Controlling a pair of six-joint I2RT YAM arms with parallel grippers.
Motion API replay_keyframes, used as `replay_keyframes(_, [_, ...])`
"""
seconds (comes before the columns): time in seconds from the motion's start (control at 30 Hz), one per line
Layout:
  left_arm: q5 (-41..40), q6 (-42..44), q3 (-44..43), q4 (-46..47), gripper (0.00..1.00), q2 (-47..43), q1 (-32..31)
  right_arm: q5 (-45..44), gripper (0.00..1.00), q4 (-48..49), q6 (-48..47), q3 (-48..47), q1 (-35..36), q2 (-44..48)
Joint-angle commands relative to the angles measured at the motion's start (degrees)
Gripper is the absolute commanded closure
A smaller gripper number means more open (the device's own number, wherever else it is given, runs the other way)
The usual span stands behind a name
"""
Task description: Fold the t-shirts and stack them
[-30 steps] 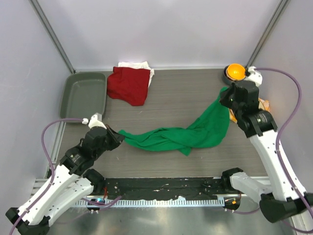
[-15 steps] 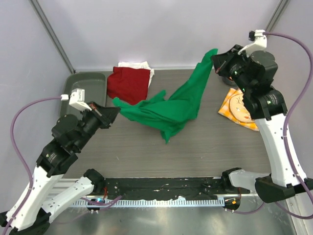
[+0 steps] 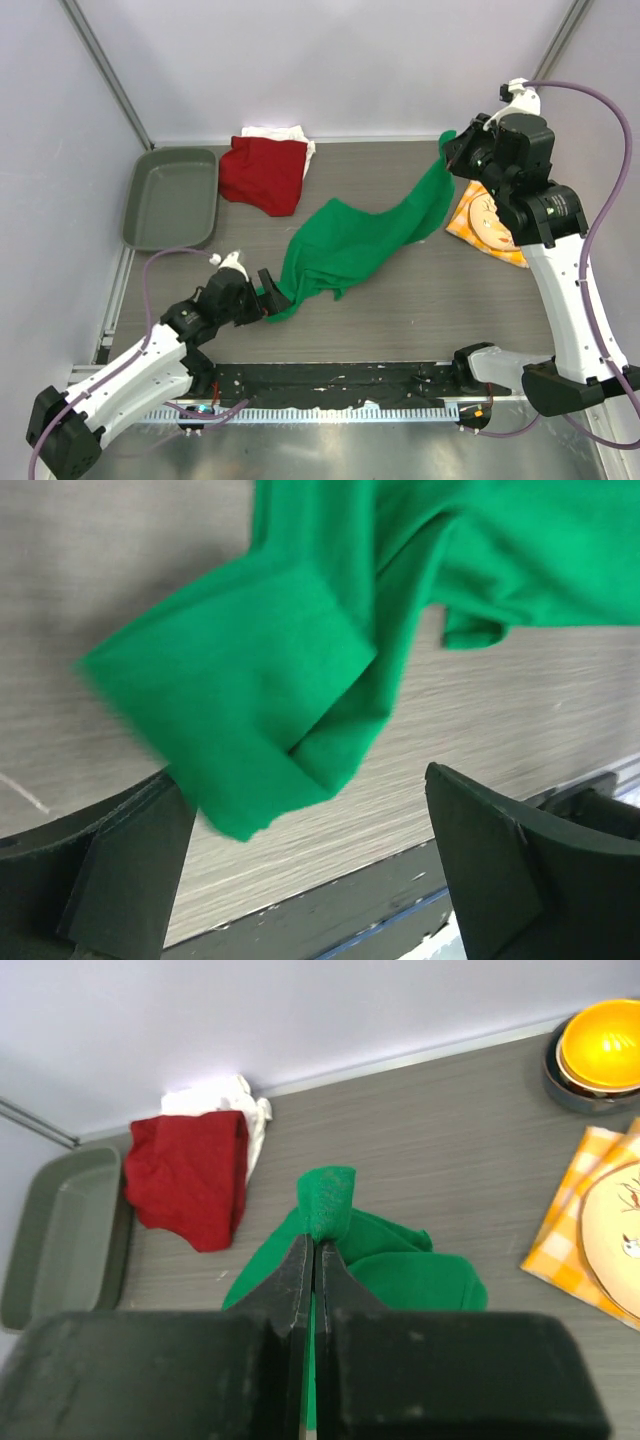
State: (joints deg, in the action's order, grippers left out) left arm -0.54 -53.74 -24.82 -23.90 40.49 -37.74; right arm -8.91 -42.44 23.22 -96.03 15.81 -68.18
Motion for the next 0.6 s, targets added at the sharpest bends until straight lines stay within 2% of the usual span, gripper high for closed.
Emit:
replay_keyframes(0.0, [1.1,-4.2,0.0,7.5,0.00,-1.4,-1.1,-3.0,0.99,0.2,-2.1,-0.6,0.1,0.5])
replay_keyframes(0.13, [1.1,-2.1,-6.1,6.1,0.00,-1.6,-1.4,-3.3,0.99,-0.3,-2.6,-1.3,0.1,0.2])
replay_keyframes(0.23, [-3.4,2.6,-14.4,4.0,0.00,2.0,-1.4,-3.7,0.99,-0.5,-2.8,-1.5,0.1,-0.2])
replay_keyframes(0.47, [-7.5,11.2,-36.3,-1.4,0.08,27.4,-1.2,-4.4,0.99,-0.1,-2.7,2.9,0.1,-1.1])
replay_keyframes(0.57, [-9.5,11.9,-42.9,-2.6,0.09,34.3,-1.0,-5.2,0.99,0.1,-2.7,5.1,0.2,-0.9])
